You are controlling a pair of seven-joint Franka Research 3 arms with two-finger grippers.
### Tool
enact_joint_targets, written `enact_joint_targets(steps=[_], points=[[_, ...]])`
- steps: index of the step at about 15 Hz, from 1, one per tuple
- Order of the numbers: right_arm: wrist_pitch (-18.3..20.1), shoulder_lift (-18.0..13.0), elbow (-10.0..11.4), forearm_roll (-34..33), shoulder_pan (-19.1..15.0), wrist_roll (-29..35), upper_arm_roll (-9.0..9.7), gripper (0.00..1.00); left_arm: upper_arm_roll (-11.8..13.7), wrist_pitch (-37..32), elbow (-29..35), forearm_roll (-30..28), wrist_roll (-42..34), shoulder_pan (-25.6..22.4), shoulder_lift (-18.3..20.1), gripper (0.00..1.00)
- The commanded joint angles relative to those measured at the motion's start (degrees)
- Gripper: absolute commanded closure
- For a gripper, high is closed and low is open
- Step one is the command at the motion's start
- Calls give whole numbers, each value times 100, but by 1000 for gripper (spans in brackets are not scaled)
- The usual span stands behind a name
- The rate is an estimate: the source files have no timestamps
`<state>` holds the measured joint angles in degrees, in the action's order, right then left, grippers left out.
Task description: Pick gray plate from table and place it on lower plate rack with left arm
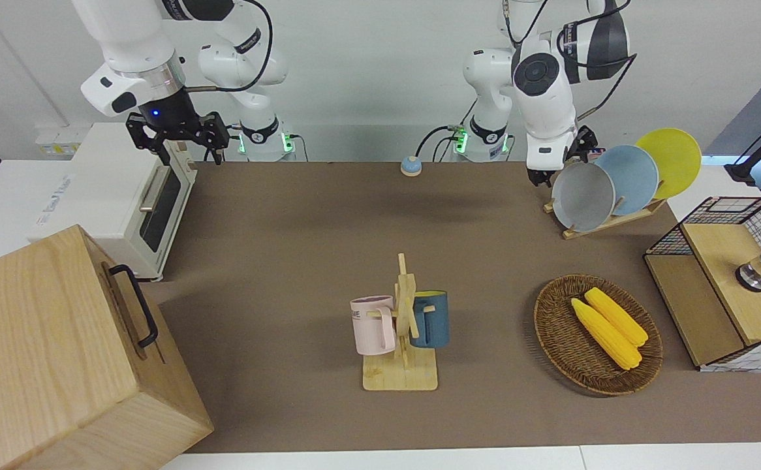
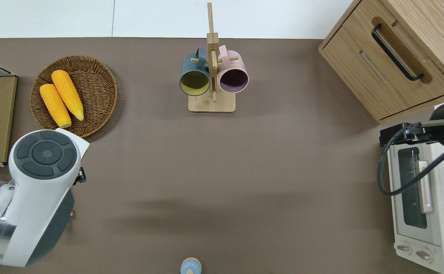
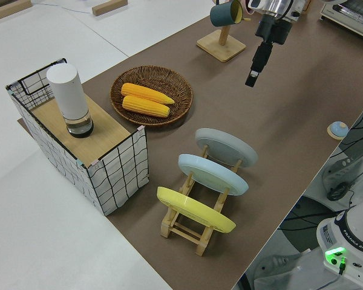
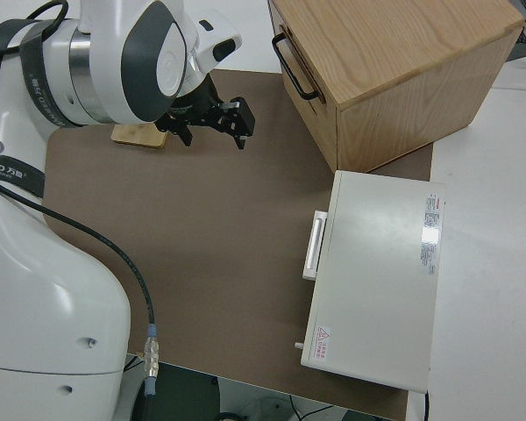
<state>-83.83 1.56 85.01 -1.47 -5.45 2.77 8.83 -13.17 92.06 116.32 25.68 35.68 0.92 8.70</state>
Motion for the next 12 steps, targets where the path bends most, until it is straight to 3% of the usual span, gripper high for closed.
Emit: enact_joint_targets(steps=[1, 4, 8, 10, 12], points=[[34, 11, -29, 16, 26, 22, -22, 17, 7, -127, -680, -852, -674, 40, -149, 2], [34, 11, -29, 16, 26, 22, -13, 17, 34, -57, -830, -1521, -1105, 31, -79, 5], [34, 11, -29, 16, 26, 22, -22, 17, -10, -13, -1050, -1768, -1642, 49, -79, 13], [34, 11, -29, 16, 26, 22, -22, 17, 77, 118, -1199, -2329, -1896, 22, -61, 13], [34, 11, -29, 16, 26, 22, -22, 17, 95, 127, -1296, -2497, -2300, 5, -61, 13]])
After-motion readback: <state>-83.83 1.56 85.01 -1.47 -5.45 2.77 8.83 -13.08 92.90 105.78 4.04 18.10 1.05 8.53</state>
